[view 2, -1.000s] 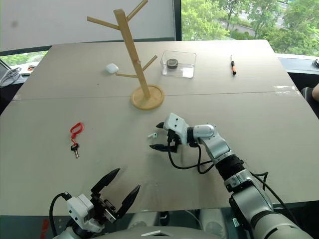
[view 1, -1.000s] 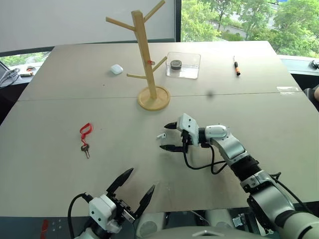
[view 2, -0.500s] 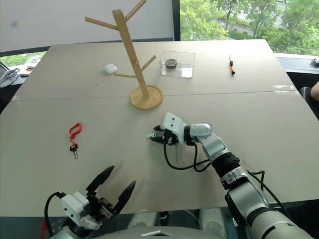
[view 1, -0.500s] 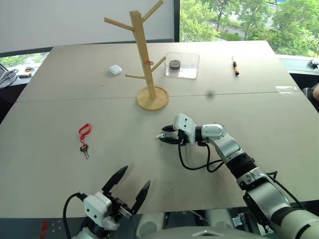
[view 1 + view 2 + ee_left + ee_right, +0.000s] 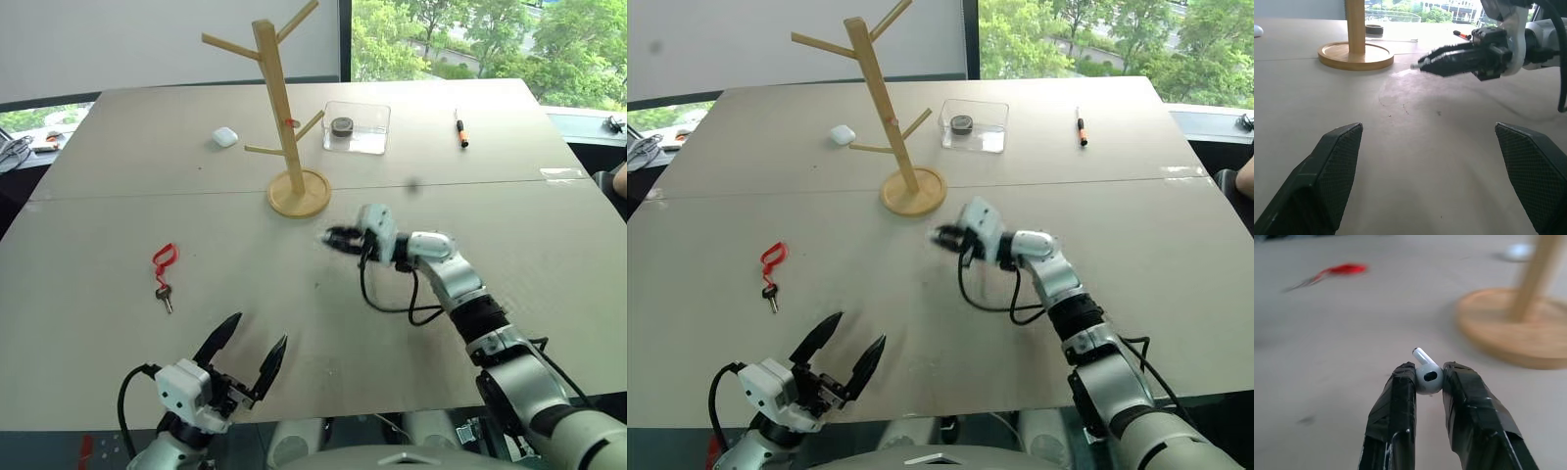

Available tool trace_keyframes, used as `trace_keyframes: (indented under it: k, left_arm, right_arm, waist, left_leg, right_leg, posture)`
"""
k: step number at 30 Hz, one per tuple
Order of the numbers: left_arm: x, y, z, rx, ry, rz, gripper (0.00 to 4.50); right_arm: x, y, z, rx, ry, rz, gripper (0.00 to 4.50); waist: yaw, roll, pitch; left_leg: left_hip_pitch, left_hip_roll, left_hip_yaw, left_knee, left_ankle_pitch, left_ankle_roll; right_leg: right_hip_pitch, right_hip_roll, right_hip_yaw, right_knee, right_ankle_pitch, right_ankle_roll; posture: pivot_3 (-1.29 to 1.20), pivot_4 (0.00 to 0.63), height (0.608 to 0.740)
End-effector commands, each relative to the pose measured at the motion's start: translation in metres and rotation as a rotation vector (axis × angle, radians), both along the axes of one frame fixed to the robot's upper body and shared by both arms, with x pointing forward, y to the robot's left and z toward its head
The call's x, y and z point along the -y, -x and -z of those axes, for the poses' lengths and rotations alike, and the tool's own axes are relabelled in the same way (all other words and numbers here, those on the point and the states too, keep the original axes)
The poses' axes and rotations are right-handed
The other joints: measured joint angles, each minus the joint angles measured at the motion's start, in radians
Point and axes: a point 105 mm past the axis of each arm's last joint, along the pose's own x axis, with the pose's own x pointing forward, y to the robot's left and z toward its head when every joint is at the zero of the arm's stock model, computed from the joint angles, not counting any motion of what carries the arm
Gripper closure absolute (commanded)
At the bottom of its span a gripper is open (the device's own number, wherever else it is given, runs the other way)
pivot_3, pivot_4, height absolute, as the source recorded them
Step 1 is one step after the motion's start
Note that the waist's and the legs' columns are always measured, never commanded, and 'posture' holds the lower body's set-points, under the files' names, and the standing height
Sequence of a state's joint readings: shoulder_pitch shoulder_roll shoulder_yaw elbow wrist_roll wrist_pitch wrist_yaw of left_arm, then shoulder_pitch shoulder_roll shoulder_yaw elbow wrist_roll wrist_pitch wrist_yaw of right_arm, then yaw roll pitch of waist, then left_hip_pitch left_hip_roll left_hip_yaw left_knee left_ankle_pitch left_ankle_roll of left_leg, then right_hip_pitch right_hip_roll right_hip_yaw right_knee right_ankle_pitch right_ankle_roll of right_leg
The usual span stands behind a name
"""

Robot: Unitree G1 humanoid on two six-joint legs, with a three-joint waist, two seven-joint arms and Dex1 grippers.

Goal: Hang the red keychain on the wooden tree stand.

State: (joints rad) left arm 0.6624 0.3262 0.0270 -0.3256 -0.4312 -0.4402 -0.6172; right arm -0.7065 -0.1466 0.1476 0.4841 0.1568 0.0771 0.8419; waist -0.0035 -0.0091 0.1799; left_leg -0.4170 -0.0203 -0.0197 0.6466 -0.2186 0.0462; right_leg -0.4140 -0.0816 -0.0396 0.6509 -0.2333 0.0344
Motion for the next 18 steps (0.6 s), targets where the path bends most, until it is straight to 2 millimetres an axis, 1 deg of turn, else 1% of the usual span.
trace_keyframes:
  k: [1, 2, 4, 5, 8, 9, 12, 14, 17, 18]
  left_arm:
    - [0.01, -0.003, -0.012, 0.035, -0.014, 0.061, 0.0]
    - [0.011, -0.004, -0.013, 0.037, -0.016, 0.07, 0.0]
    - [0.013, -0.01, -0.016, 0.047, -0.02, 0.097, 0.0]
    - [0.014, -0.012, -0.018, 0.051, -0.022, 0.104, 0.0]
    - [0.013, -0.019, -0.021, 0.062, -0.023, 0.121, 0.0]
    - [0.013, -0.021, -0.023, 0.067, -0.025, 0.129, 0.0]
    - [0.014, -0.027, -0.027, 0.079, -0.03, 0.15, 0.0]
    - [0.015, -0.03, -0.03, 0.087, -0.031, 0.16, 0.0]
    - [0.017, -0.033, -0.033, 0.097, -0.031, 0.172, 0.0]
    - [0.017, -0.033, -0.033, 0.097, -0.031, 0.174, 0.0]
  right_arm:
    - [0.045, -0.034, -0.044, 0.034, -0.145, 0.227, 4.15]
    - [0.057, -0.041, -0.048, 0.032, -0.155, 0.281, 4.15]
    - [0.091, -0.058, -0.056, 0.022, -0.184, 0.42, 4.15]
    - [0.105, -0.064, -0.057, 0.008, -0.197, 0.486, 4.15]
    - [0.143, -0.079, -0.053, -0.038, -0.213, 0.672, 4.15]
    - [0.157, -0.083, -0.051, -0.058, -0.227, 0.741, 4.15]
    - [0.194, -0.088, -0.046, -0.084, -0.234, 0.909, 4.15]
    - [0.216, -0.088, -0.045, -0.095, -0.252, 1.001, 4.15]
    - [0.242, -0.085, -0.042, -0.107, -0.275, 1.114, 4.15]
    - [0.246, -0.085, -0.042, -0.106, -0.278, 1.134, 4.15]
  waist:
    - [0.001, 0.0, 0.0]
    - [0.001, 0.0, 0.0]
    - [-0.001, 0.0, 0.0]
    - [0.0, 0.0, 0.0]
    - [-0.004, 0.0, 0.0]
    - [-0.006, -0.001, 0.0]
    - [-0.01, 0.0, 0.0]
    - [-0.01, 0.0, 0.0]
    - [-0.009, -0.001, 0.0]
    - [-0.01, -0.001, 0.0]
  left_leg:
    - [0.0, 0.0, 0.0, 0.0, 0.0, 0.0]
    - [0.0, 0.0, 0.0, 0.0, 0.0, 0.0]
    - [0.0, 0.0, 0.0, -0.002, 0.0, 0.0]
    - [0.0, 0.0, 0.001, -0.003, 0.0, 0.0]
    - [0.0, 0.0, 0.003, -0.003, 0.0, 0.0]
    - [0.001, 0.0, 0.005, -0.003, 0.0, 0.0]
    - [0.002, 0.0, 0.009, -0.004, 0.0, 0.001]
    - [0.002, 0.0, 0.01, -0.004, 0.0, 0.001]
    - [0.002, 0.0, 0.01, -0.004, 0.0, 0.001]
    - [0.002, 0.0, 0.011, -0.004, 0.0, 0.001]
  right_leg:
    - [0.0, 0.0, 0.0, 0.0, 0.001, -0.001]
    - [0.0, 0.0, 0.0, 0.0, 0.001, -0.002]
    - [0.0, 0.001, 0.0, -0.001, 0.002, -0.003]
    - [0.0, 0.003, -0.001, -0.001, 0.002, -0.004]
    - [0.0, 0.004, 0.001, -0.001, 0.003, -0.004]
    - [0.0, 0.004, 0.002, 0.0, 0.005, -0.001]
    - [0.0, 0.004, 0.005, 0.0, 0.005, 0.0]
    - [0.0, 0.004, 0.006, 0.0, 0.005, 0.0]
    - [0.0, 0.005, 0.007, 0.0, 0.005, 0.0]
    - [0.0, 0.004, 0.007, 0.0, 0.005, 0.0]
  posture:
    - [0.0, 0.15, 0.74]
    - [0.0, 0.15, 0.74]
    - [0.0, 0.15, 0.74]
    - [0.0, 0.15, 0.74]
    - [0.0, 0.15, 0.74]
    - [0.0, 0.15, 0.74]
    - [0.0, 0.15, 0.74]
    - [0.0, 0.15, 0.74]
    - [0.0, 0.15, 0.74]
    - [0.0, 0.15, 0.74]
